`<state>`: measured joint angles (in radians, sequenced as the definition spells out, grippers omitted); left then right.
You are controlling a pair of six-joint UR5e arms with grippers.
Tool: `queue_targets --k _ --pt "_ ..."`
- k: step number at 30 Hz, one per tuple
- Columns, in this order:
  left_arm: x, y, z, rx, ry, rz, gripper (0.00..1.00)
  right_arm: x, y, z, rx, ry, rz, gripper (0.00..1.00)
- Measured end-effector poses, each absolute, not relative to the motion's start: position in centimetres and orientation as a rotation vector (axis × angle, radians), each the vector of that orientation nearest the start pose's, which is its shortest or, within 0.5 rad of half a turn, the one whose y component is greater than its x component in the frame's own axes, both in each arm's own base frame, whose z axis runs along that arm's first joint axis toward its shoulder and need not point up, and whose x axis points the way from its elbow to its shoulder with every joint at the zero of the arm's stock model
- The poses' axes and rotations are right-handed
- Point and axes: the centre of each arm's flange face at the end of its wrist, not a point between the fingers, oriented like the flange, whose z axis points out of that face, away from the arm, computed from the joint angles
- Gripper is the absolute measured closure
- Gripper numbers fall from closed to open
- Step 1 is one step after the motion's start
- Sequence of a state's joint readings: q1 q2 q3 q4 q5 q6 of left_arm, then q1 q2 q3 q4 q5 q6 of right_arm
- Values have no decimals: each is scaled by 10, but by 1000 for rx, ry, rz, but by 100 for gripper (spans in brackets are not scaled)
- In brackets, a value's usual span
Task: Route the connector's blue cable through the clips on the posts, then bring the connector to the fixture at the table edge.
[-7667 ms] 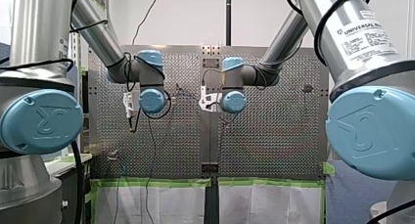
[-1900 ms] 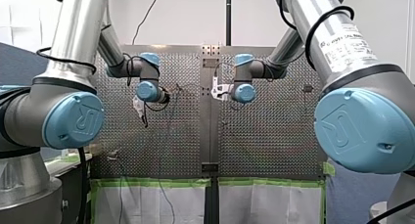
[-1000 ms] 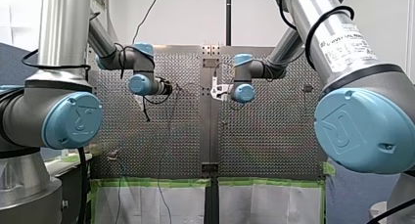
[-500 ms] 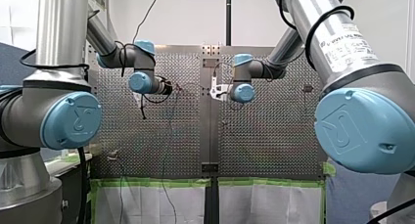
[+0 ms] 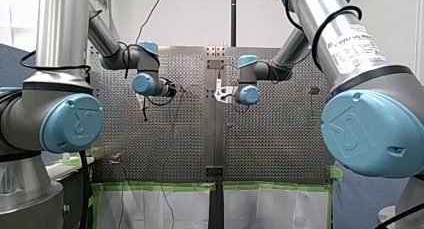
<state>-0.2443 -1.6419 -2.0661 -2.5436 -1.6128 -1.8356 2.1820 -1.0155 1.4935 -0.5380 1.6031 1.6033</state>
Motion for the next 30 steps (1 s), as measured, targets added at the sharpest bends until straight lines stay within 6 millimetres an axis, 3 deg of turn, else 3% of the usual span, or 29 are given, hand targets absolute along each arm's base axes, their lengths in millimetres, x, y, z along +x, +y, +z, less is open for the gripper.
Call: queue_targets --k 12,18,30 --pt "418 -254 293 4 1543 -325 2 492 -481 247 1576 -892 1665 100" --pt "419 -276 308 3 1529 -326 2 490 -482 247 1580 -894 1660 100" --pt "424 -327 300 22 1563 -304 2 490 -482 247 1581 -891 1656 100"
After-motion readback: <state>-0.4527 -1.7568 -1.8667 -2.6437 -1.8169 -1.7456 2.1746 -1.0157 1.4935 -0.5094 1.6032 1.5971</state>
